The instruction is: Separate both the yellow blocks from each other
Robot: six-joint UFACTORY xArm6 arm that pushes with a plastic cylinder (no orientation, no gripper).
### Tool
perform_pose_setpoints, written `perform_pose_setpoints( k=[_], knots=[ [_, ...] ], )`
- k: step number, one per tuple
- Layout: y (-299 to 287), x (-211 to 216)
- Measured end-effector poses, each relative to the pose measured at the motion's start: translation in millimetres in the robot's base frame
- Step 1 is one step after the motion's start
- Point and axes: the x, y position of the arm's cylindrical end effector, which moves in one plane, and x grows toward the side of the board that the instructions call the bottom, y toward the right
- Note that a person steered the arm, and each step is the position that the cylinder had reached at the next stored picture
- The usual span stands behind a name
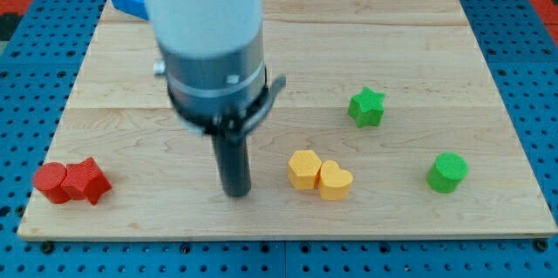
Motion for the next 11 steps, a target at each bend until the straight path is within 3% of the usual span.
perform_pose_setpoints(
  k=[1, 3, 4, 5, 7, 9, 11],
  knots=[
    [14.3, 27.5],
    [97.8, 19.5],
    [89.4, 9.0],
    [43.4, -18.7],
    [58.9, 28.0],
    [150.8, 10.8],
    [43.3, -64.6]
  ],
)
